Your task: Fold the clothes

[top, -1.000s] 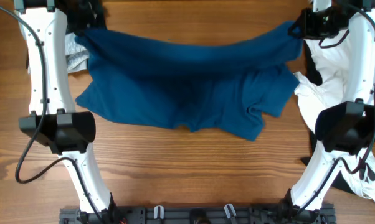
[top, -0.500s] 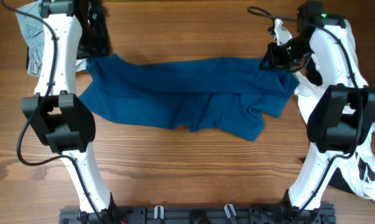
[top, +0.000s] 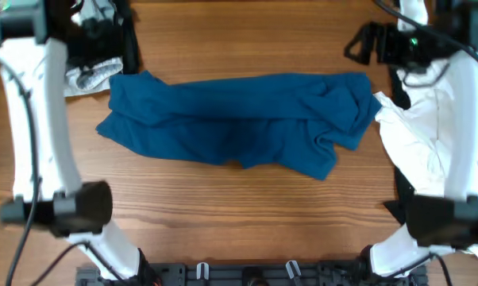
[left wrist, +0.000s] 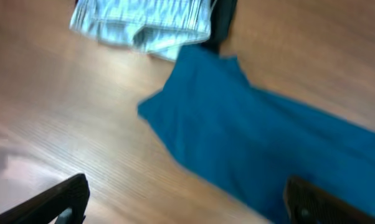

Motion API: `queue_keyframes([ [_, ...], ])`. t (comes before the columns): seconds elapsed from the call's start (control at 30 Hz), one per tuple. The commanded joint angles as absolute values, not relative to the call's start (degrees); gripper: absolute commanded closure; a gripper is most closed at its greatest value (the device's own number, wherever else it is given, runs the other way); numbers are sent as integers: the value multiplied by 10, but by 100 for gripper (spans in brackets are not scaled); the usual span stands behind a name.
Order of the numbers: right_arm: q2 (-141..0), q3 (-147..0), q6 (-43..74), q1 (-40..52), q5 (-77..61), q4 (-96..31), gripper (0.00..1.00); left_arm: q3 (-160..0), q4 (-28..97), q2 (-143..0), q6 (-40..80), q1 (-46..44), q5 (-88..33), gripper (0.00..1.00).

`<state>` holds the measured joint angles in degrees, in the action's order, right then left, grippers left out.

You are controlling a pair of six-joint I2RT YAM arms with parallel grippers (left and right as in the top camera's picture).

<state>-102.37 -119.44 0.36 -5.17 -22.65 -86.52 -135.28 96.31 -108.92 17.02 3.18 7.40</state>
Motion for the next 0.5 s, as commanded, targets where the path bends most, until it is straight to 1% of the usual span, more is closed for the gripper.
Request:
queue_keyframes([
  [0.0,-1041,-1142,2,-47,-218,-896,0,-1265,965,-1098,252,37,58,0],
  [0.07,-1041,-1071,21,-27,-213,-861,0,-1168,956,-1097,295,37,74,0],
  [0.1,-1041,-1031,44,-13,-203,-830,1,-1105,926,-1097,307,37,90,0],
  [0.13,-1041,-994,60,1,-192,-799,5,-1059,889,-1097,307,37,94,0],
  [0.17,-1041,-957,72,16,-188,-770,9,-1011,835,-1097,305,38,104,0],
  [0.23,-1041,-887,108,49,-188,-712,9,-903,701,-1097,275,43,110,0],
  [0.33,-1041,-843,121,76,-188,-680,9,-818,604,-1097,206,62,110,0],
  [0.4,-1041,-836,121,87,-188,-667,9,-771,551,-1097,197,87,107,0],
  [0.47,-1041,-836,123,92,-188,-664,10,-731,502,-1097,200,113,75,0],
])
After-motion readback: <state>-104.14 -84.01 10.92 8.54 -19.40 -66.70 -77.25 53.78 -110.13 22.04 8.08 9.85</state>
